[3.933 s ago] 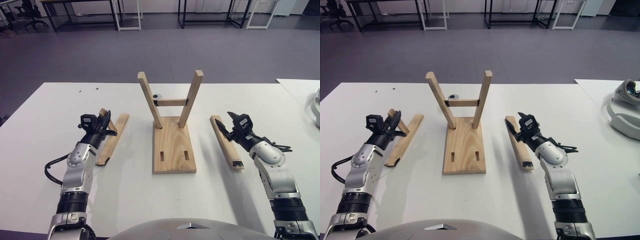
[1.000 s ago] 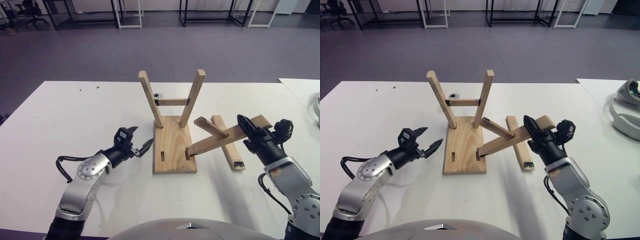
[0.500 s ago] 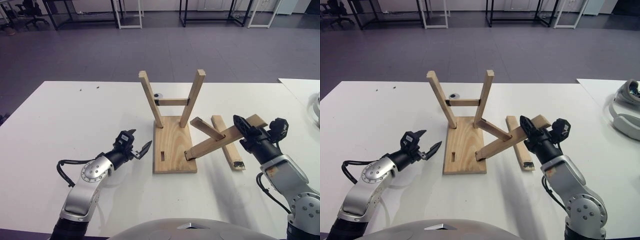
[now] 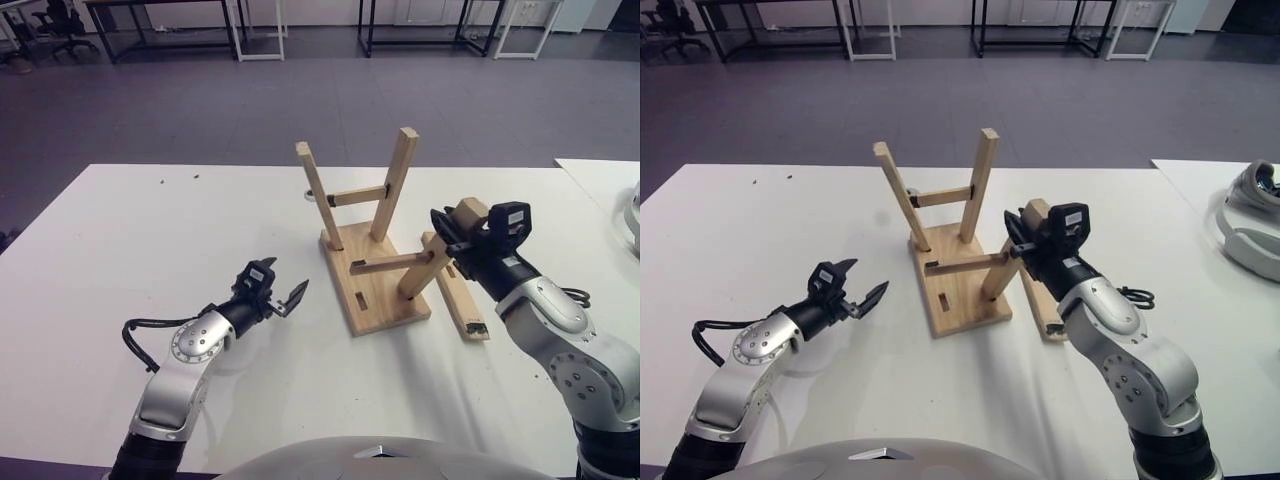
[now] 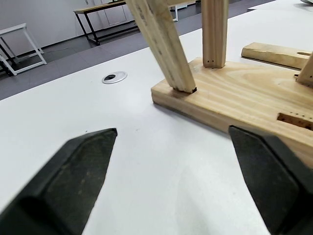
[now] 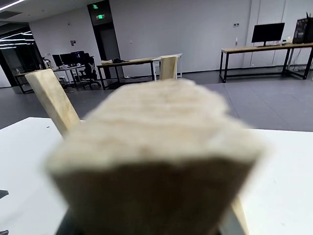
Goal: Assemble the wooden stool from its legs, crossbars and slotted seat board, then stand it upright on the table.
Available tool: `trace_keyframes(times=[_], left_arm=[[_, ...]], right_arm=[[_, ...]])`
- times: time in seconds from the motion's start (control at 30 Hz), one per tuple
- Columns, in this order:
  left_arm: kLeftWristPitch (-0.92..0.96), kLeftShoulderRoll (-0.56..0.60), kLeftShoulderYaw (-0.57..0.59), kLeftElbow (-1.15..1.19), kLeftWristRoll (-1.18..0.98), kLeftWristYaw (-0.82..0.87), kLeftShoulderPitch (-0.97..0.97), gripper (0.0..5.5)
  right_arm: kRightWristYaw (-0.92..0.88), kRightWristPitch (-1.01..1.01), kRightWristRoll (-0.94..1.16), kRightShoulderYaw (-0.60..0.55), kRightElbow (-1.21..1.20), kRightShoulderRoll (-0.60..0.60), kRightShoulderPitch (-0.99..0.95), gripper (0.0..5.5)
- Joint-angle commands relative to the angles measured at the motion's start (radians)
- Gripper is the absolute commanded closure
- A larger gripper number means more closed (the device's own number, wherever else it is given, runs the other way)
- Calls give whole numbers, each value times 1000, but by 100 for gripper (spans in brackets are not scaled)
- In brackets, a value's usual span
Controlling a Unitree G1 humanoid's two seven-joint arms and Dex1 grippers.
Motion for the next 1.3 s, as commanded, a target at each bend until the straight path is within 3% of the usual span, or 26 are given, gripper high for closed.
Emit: trace_keyframes(times=[0.03, 0.17, 0.37, 0.53, 0.63, 0.73, 0.83, 0.93, 1.0, 1.3], left_arm=[[1, -4, -12, 18, 11, -5, -29, 129], [-6, -5, -13, 28, 13, -6, -30, 129], [-19, -11, 5, 44, 12, 3, -24, 129], [-28, -14, 8, 63, 16, 3, -37, 129], [-39, -13, 5, 80, 26, 3, -51, 129], [-48, -18, -1, 99, 33, 3, -71, 129], [-57, -25, -12, 111, 43, 7, -73, 129], [-55, -31, -20, 111, 52, 7, -71, 129], [-52, -35, -25, 112, 58, 6, -71, 129], [-22, -64, 7, 72, 1, 5, -105, 129]], right_arm=[[20, 115, -64, 69, 188, 26, 63, 446], [39, 80, 30, -3, 113, 78, -13, 446], [-3, 56, 222, -148, 14, 151, -191, 321], [16, 56, 349, -303, 68, 50, -342, 217], [51, 43, 194, -327, 251, -25, -305, 156], [144, 79, 28, -206, 347, -80, -154, 99], [260, 158, -78, -44, 387, -122, -20, 99], [242, 213, -188, 22, 447, -115, 9, 99], [232, 241, -237, 31, 455, -109, 23, 99], [230, 235, -356, 0, 496, -58, 9, 246]])
